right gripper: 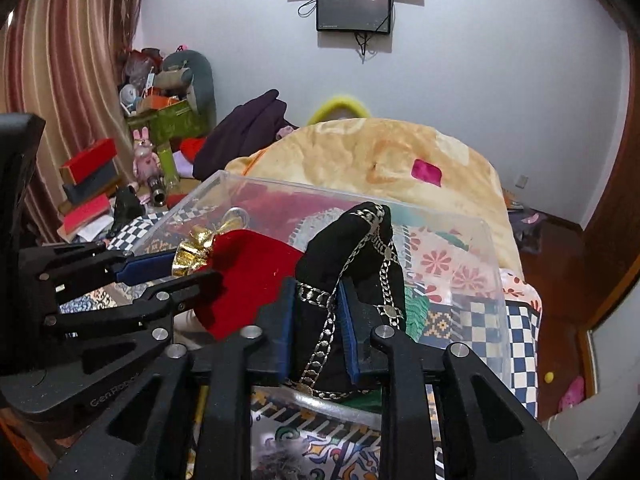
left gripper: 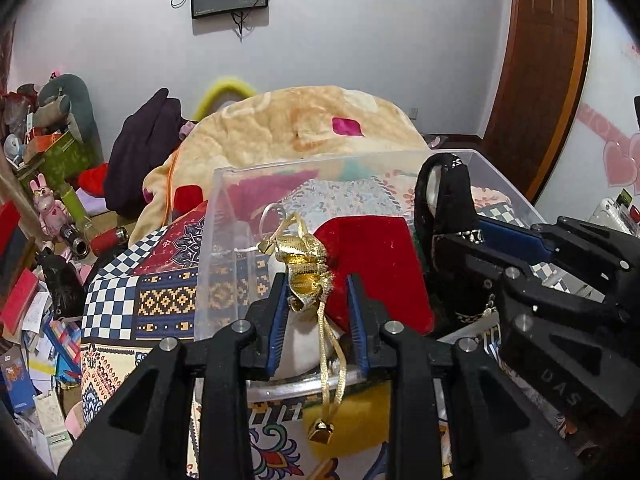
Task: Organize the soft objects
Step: 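Carry the ribbon and black bag into the box and release both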
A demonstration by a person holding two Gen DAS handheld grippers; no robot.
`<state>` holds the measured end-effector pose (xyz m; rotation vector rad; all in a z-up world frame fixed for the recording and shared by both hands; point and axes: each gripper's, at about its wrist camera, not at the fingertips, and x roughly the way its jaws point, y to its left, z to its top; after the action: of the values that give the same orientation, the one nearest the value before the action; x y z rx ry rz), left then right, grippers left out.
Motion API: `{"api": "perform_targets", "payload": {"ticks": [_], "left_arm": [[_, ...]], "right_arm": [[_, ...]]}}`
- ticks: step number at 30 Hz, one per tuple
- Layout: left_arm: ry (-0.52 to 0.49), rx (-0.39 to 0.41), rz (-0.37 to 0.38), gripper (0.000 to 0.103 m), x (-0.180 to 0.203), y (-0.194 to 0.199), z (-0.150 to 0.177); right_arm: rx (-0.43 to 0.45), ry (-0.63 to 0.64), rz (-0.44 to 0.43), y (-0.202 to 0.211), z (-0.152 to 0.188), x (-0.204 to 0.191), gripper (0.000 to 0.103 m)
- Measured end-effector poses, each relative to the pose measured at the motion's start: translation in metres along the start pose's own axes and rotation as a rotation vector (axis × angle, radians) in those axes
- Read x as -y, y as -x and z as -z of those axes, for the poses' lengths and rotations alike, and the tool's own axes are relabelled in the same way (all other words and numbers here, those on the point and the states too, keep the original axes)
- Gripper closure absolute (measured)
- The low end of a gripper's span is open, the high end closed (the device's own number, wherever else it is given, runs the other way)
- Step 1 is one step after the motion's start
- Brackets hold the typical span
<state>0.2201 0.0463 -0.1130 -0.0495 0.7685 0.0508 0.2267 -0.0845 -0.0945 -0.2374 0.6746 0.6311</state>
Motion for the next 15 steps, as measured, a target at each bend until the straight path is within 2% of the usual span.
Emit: {"api": "perform_targets", "payload": {"ticks": [6, 11, 15], "left_arm": [[-0.012, 0.011, 0.005, 0.067, 0.003, 0.012, 0.002], [-0.015, 0.059, 0.015, 0.058, 0.003, 0.038, 0.003], [-0.009, 0.110, 0.029, 0.048, 0.003, 0.061, 0.002]], "right_arm": [[0.018, 0.003, 0.007, 0.014, 0.001, 0.000, 0.070], [0.060, -0.013, 0.007, 0.034, -0.001, 0.007, 0.067], [0.117, -0.024, 0.025, 0.056, -0.002, 0.011, 0.053]]}}
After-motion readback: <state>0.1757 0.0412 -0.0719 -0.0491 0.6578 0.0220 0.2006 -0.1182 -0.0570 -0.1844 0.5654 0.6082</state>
